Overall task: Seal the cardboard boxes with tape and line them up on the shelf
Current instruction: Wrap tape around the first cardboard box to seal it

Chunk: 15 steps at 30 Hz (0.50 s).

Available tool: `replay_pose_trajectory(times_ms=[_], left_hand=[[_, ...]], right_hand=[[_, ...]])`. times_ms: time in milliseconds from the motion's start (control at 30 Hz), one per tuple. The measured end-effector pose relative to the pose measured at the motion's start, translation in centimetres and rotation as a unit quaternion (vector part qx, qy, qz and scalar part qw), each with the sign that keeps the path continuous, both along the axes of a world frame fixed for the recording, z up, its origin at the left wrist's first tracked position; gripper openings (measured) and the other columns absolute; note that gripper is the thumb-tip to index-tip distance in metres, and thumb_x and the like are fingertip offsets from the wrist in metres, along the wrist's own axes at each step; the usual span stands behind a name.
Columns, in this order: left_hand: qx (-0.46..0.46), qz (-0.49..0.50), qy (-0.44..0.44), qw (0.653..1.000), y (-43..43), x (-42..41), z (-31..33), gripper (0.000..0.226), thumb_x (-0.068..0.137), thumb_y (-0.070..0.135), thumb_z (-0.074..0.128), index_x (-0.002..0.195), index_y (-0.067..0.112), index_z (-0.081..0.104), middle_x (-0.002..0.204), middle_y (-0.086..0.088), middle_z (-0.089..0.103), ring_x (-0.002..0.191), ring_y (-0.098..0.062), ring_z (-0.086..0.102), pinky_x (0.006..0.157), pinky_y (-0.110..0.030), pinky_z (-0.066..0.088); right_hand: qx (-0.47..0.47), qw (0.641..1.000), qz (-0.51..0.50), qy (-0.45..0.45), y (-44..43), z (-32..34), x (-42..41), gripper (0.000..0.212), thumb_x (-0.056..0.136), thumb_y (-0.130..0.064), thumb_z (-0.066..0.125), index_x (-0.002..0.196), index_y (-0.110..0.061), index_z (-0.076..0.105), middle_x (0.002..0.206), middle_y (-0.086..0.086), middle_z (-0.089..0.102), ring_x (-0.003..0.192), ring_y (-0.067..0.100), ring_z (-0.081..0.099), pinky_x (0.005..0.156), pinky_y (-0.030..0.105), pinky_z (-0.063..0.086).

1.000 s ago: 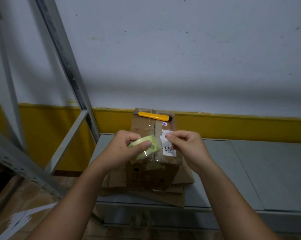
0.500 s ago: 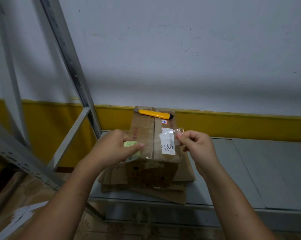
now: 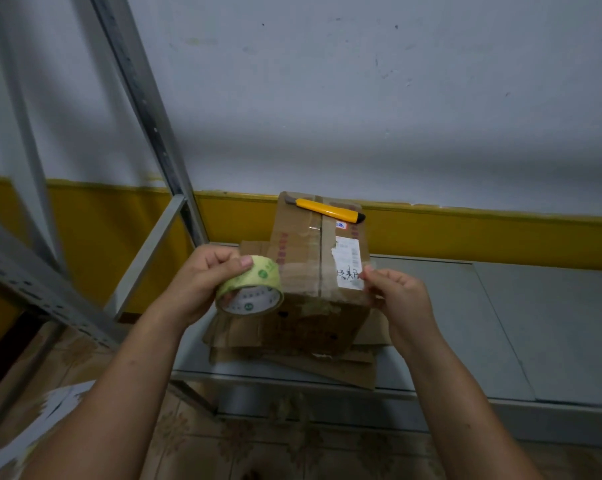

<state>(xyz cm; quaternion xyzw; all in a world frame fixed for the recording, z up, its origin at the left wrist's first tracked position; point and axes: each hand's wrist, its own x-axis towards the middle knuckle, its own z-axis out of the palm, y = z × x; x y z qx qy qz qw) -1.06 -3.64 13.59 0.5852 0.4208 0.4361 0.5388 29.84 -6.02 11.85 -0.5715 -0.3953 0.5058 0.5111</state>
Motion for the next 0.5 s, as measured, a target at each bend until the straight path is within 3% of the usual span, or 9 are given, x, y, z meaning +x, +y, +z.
replay_pose_trajectory(times_ms=[100, 233, 333, 500], left_hand=[[0.009, 0.011, 0.093, 0.996, 0.2, -0.4, 0.5, 0.053, 0.079, 0.054, 0.083, 0.059, 0.014, 0.054, 0.056, -0.007, 0.043, 0.050, -0.019, 0.043, 0.053, -0.030, 0.030], [0.020, -0.026, 0.267, 0.963, 1.1, -1.1, 2.0, 0.052, 0.091, 0.046, 0.079, 0.056, 0.017, 0.053, 0.052, -0.003, 0.042, 0.046, -0.017, 0.042, 0.049, -0.027, 0.032], [0.012, -0.053, 0.361, 0.931, 2.1, -1.9, 2.9, 0.060, 0.090, 0.053, 0.077, 0.052, 0.019, 0.046, 0.050, -0.003, 0.034, 0.044, -0.019, 0.036, 0.049, -0.030, 0.031], [-0.002, -0.092, 0.343, 0.935, 2.8, -4.0, 2.8, 0.061, 0.093, 0.049, 0.075, 0.055, 0.014, 0.042, 0.054, -0.008, 0.029, 0.043, -0.020, 0.038, 0.047, -0.025, 0.036]], right_hand=[[0.015, 1.000, -0.005, -0.008, -0.1, 0.3, 0.3, 0.031, 0.098, -0.023, 0.068, 0.083, 0.003, 0.072, 0.091, 0.015, 0.078, 0.093, 0.034, 0.075, 0.080, 0.049, 0.053], [0.008, 0.999, -0.011, -0.029, -0.6, 0.1, 1.1, 0.029, 0.100, -0.023, 0.065, 0.089, 0.002, 0.075, 0.093, 0.009, 0.079, 0.095, 0.033, 0.073, 0.079, 0.047, 0.052], [-0.009, 0.999, -0.019, -0.027, -1.0, -0.1, 1.7, 0.024, 0.099, -0.022, 0.066, 0.091, -0.003, 0.078, 0.093, 0.010, 0.079, 0.099, 0.037, 0.072, 0.088, 0.051, 0.054], [-0.035, 0.998, -0.046, -0.012, -1.0, -0.7, 2.5, 0.020, 0.097, -0.021, 0.068, 0.092, -0.004, 0.078, 0.091, 0.010, 0.079, 0.101, 0.036, 0.072, 0.098, 0.057, 0.053]])
